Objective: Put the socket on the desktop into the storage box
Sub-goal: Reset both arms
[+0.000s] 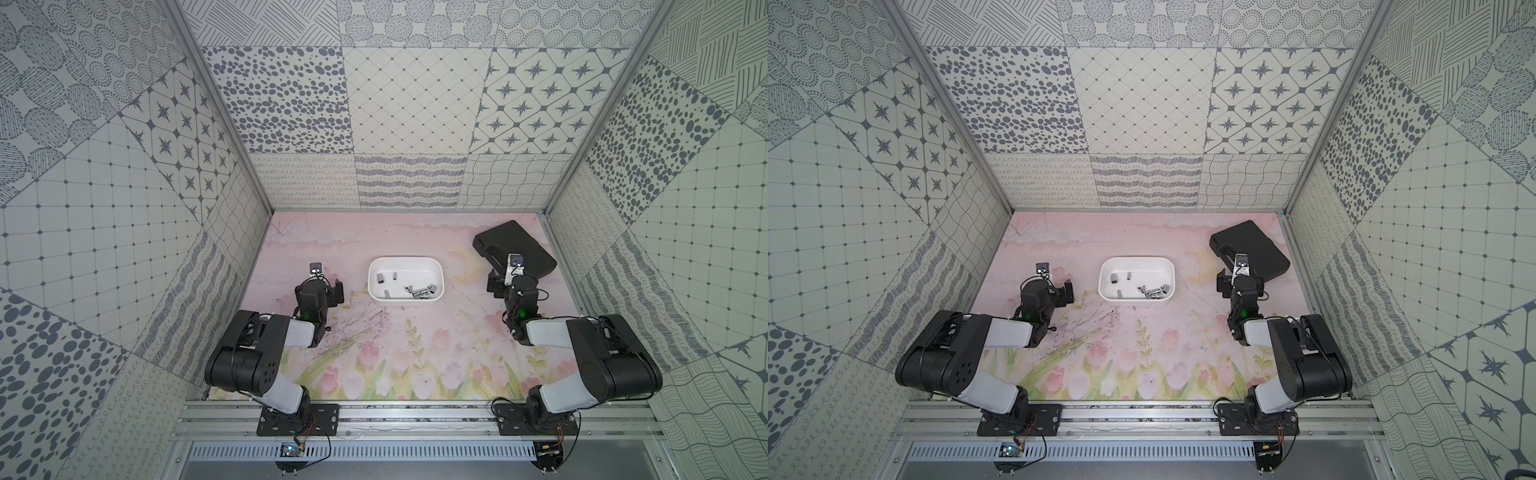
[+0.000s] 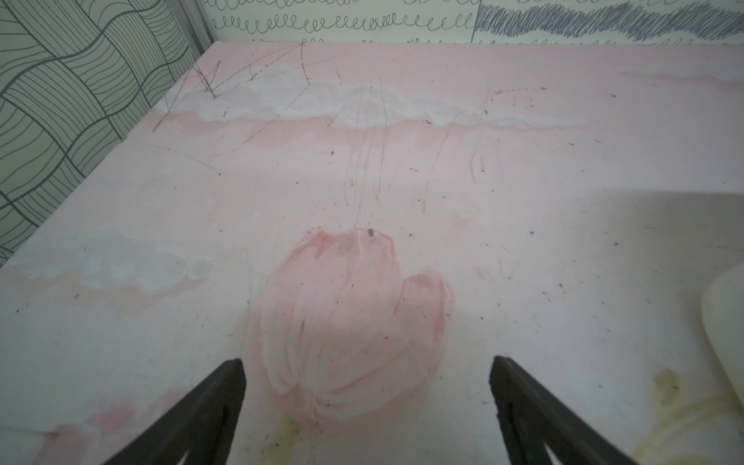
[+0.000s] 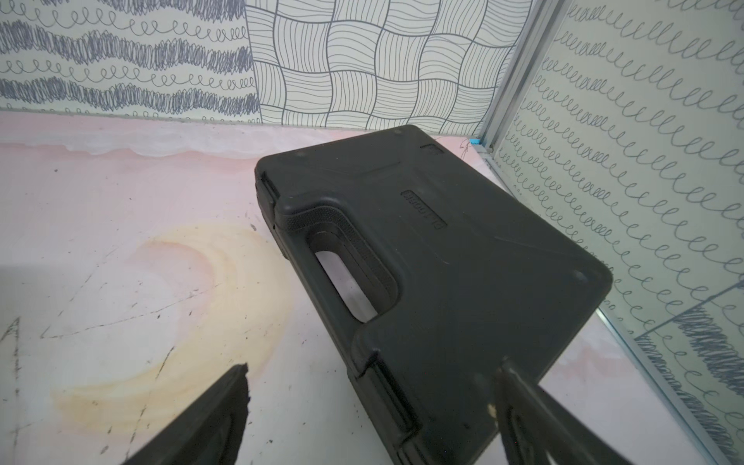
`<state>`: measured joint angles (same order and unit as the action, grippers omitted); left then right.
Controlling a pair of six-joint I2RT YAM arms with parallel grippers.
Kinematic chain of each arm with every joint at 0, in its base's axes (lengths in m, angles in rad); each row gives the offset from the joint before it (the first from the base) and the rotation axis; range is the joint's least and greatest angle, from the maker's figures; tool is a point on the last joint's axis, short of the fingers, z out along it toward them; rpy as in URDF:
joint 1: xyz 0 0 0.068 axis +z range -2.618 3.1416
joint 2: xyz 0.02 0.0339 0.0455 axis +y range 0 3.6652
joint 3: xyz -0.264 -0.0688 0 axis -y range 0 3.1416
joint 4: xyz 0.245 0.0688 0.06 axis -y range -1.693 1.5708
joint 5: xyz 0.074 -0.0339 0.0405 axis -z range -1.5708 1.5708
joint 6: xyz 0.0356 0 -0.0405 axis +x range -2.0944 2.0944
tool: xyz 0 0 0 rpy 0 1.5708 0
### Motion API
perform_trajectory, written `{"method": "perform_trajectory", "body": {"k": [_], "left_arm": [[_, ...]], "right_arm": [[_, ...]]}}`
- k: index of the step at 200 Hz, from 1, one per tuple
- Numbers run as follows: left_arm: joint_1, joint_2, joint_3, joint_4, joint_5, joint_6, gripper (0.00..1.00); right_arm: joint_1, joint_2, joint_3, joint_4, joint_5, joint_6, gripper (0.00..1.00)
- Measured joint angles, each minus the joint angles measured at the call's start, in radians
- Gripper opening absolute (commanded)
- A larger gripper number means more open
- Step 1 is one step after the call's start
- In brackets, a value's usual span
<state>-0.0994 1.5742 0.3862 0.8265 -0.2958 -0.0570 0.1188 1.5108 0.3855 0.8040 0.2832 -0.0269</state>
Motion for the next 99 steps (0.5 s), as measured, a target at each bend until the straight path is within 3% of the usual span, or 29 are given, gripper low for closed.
{"method": "perform_trajectory", "body": {"k": [41,99], "left_arm": [[0.003,0.001,0.001,0.008,0.024,-0.002,0.99],[0.003,0.001,0.001,0.019,0.039,-0.003,0.99]], "right_arm": [[-0.052,0.042,0.005,0.007,-0.119,0.025,0.96],[-0.052,0.042,0.006,0.008,-0.163,0.036,0.97]]}}
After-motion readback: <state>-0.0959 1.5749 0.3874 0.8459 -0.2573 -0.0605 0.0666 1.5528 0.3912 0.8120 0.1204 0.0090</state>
